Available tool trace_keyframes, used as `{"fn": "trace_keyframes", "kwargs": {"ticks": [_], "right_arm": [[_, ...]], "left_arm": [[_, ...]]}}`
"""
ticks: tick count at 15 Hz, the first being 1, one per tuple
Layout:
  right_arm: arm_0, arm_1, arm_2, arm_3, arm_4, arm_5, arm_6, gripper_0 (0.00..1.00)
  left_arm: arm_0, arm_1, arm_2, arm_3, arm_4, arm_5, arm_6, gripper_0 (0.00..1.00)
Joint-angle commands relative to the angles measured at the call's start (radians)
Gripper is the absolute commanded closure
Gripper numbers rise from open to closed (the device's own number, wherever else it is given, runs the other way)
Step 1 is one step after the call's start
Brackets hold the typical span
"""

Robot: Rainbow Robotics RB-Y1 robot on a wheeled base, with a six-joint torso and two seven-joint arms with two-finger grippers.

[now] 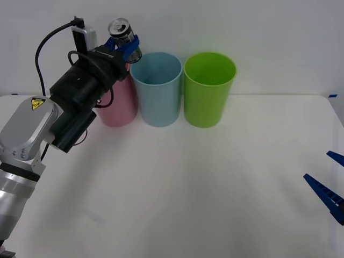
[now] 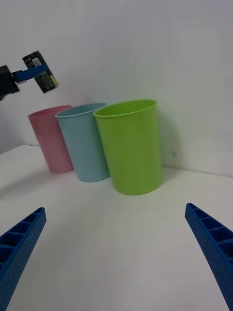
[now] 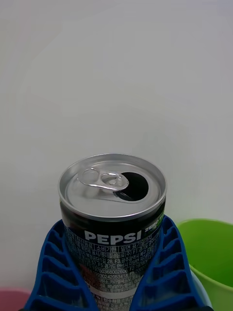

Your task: Grasp the object on the table and drop it into the matching bin: aluminum can to the light blue bin, PET bottle to the pink bin.

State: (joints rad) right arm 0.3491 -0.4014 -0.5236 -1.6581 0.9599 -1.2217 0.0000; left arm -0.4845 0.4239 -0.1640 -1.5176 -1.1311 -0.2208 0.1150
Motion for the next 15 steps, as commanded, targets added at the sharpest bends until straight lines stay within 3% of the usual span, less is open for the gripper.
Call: {"fn": "trace_keyframes", "kwargs": {"ticks": [1, 8, 15], "right_arm": [[0.0, 0.0, 0.0, 0.0, 0.0, 0.0, 0.0, 0.0], [0.0, 0.0, 0.0, 0.0, 0.0, 0.0, 0.0, 0.0], [0.0, 0.0, 0.0, 0.0, 0.0, 0.0, 0.0, 0.0]], "left_arm": [[-0.075, -0.001, -0.035, 0.08, -0.01, 0.0, -0.005, 1.0], [-0.253, -0.008, -0.108, 0.286, -0.032, 0.0, -0.02, 1.0], [-0.261, -0.027, -0.114, 0.297, -0.041, 0.003, -0.023, 1.0]]}}
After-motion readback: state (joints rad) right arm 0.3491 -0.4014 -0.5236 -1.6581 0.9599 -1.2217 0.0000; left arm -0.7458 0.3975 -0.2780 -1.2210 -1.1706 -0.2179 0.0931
